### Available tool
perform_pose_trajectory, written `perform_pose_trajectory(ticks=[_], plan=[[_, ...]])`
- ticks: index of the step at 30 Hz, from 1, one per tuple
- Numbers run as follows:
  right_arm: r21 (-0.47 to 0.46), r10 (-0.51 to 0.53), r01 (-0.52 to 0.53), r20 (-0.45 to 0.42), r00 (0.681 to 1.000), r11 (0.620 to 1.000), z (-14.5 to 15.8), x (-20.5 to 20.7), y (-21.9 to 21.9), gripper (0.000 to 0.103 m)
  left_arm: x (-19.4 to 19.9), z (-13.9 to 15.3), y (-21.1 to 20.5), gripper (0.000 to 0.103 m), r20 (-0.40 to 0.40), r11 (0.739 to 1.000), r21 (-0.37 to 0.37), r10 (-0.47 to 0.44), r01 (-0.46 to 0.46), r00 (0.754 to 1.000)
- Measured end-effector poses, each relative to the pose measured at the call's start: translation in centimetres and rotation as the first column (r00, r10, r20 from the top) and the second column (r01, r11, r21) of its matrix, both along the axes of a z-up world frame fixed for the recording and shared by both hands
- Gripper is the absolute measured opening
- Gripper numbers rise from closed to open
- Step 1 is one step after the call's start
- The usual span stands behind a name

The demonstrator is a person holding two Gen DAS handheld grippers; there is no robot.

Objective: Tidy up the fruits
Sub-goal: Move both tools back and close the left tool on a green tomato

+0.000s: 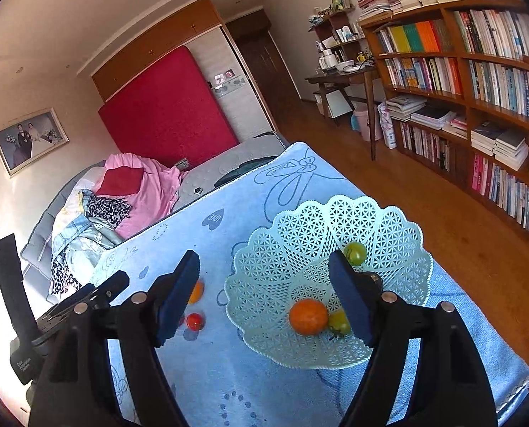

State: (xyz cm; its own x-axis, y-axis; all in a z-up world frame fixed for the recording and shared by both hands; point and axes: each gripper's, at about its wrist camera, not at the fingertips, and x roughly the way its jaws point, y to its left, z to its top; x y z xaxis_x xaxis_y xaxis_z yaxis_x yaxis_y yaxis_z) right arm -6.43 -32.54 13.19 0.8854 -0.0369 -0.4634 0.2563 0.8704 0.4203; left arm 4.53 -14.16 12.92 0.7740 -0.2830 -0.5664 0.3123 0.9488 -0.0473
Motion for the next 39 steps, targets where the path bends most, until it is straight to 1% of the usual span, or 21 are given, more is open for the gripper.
perform_pose_trajectory(ticks=[6, 12, 16, 25, 32, 39], plan=[[-0.006, 0.025, -0.025, -0.005, 1.000, 1.000, -0.3, 0.3, 1.0, 0.077, 0.5, -0.4, 2.2, 0.091, -0.006, 0.999, 0.013, 0.048, -0.048, 0.999], [-0.031, 0.056, -0.056, -0.013, 0.998, 0.998, -0.5, 0.8, 2.5, 0.077, 1.6, -1.0, 5.2, 0.091, -0.031, 0.993, 0.008, 0.119, -0.119, 0.992], [-0.066, 0.087, -0.088, -0.021, 0.996, 0.994, -0.8, 1.1, 4.0, 0.077, 2.2, -1.4, 7.3, 0.091, -0.043, 0.986, 0.009, 0.169, -0.169, 0.985], [-0.086, 0.154, -0.159, -0.062, 0.986, 0.984, -2.3, 2.1, 6.6, 0.077, 3.9, -3.7, 10.5, 0.091, -0.103, 0.966, 0.029, 0.258, -0.257, 0.960], [-0.108, 0.192, -0.201, -0.089, 0.977, 0.974, -3.1, 2.7, 8.1, 0.077, 5.3, -6.1, 11.3, 0.091, -0.153, 0.959, 0.054, 0.283, -0.277, 0.947], [-0.108, 0.213, -0.225, -0.112, 0.971, 0.968, -3.9, 3.2, 8.7, 0.078, 6.2, -8.2, 11.0, 0.091, -0.185, 0.962, 0.080, 0.273, -0.262, 0.944]])
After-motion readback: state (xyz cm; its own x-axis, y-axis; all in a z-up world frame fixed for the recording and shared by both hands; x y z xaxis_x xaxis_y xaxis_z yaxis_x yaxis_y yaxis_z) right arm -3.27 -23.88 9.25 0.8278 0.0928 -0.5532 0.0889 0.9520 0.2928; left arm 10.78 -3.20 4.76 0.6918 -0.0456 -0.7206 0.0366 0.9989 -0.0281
